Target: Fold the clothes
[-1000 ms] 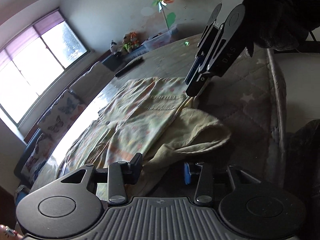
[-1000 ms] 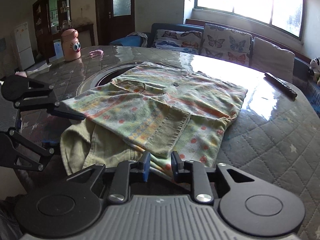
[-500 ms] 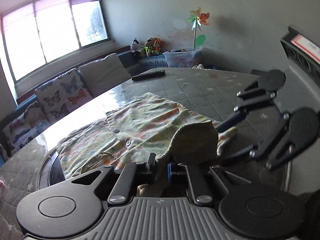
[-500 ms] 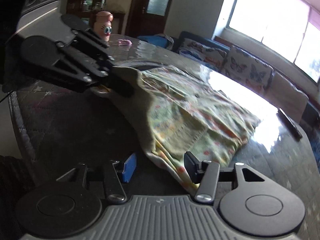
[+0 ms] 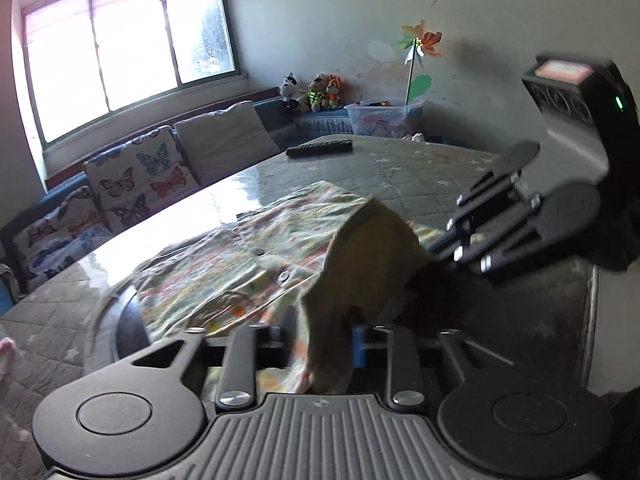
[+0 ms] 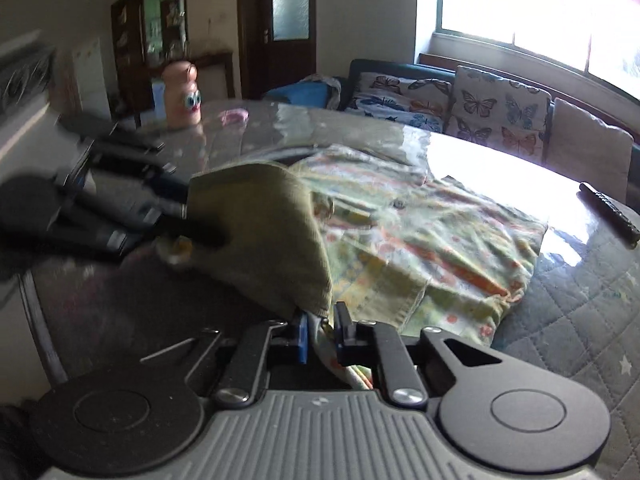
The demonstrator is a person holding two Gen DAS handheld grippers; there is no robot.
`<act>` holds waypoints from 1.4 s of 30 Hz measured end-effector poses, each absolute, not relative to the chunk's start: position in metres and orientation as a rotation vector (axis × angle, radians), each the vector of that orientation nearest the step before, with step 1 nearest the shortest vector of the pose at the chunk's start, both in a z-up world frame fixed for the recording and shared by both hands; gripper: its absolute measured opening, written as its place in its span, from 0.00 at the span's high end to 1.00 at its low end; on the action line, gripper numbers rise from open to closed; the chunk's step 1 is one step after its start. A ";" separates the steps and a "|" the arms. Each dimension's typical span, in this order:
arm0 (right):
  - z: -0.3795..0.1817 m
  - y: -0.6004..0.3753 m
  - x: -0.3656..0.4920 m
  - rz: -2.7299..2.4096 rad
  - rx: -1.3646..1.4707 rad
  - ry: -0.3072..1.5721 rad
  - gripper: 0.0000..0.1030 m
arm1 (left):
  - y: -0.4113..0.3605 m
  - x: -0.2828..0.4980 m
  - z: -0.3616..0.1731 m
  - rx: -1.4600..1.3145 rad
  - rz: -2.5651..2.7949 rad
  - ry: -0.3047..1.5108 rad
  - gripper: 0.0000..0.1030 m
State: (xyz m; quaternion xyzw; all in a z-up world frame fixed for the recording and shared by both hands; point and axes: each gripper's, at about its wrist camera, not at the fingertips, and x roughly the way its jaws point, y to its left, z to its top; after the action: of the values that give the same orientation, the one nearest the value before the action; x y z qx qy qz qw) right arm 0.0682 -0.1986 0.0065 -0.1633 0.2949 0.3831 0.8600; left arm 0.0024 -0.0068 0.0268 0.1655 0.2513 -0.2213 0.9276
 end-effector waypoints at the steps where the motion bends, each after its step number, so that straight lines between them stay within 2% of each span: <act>1: 0.009 -0.200 0.071 0.803 -0.327 0.621 0.90 | -0.004 -0.002 0.025 0.360 -0.443 0.510 0.53; 5: 0.018 -0.204 0.080 0.800 -0.265 0.628 0.91 | 0.003 -0.012 0.013 0.449 -0.404 0.516 0.49; 11: 0.024 -0.207 0.085 0.784 -0.210 0.630 0.92 | 0.006 -0.010 -0.014 0.604 -0.341 0.516 0.50; 13: 0.023 -0.208 0.083 0.777 -0.200 0.624 0.92 | 0.006 -0.009 -0.021 0.647 -0.332 0.510 0.68; 14: 0.023 -0.208 0.082 0.773 -0.195 0.621 0.93 | 0.007 -0.010 -0.022 0.656 -0.329 0.505 0.71; 16: 0.024 -0.209 0.080 0.769 -0.191 0.611 0.93 | 0.009 -0.012 -0.021 0.653 -0.324 0.495 0.87; 19: 0.029 -0.213 0.073 0.772 -0.188 0.597 0.94 | 0.012 -0.018 -0.014 0.636 -0.324 0.474 0.92; 24: 0.050 -0.233 0.038 0.813 -0.194 0.574 0.94 | 0.013 -0.048 0.014 0.590 -0.371 0.457 0.93; 32: 0.078 -0.257 -0.010 0.872 -0.203 0.568 0.95 | 0.014 -0.117 0.052 0.493 -0.478 0.528 0.93; 42: 0.087 -0.242 0.029 0.836 -0.249 0.550 0.95 | 0.022 -0.074 0.067 0.444 -0.458 0.512 0.92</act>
State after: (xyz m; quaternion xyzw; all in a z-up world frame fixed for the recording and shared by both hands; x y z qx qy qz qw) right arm 0.0287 -0.2417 0.0871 -0.1192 0.2632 0.3995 0.8700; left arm -0.0736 0.0221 0.0670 0.2157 0.2490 -0.2227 0.9176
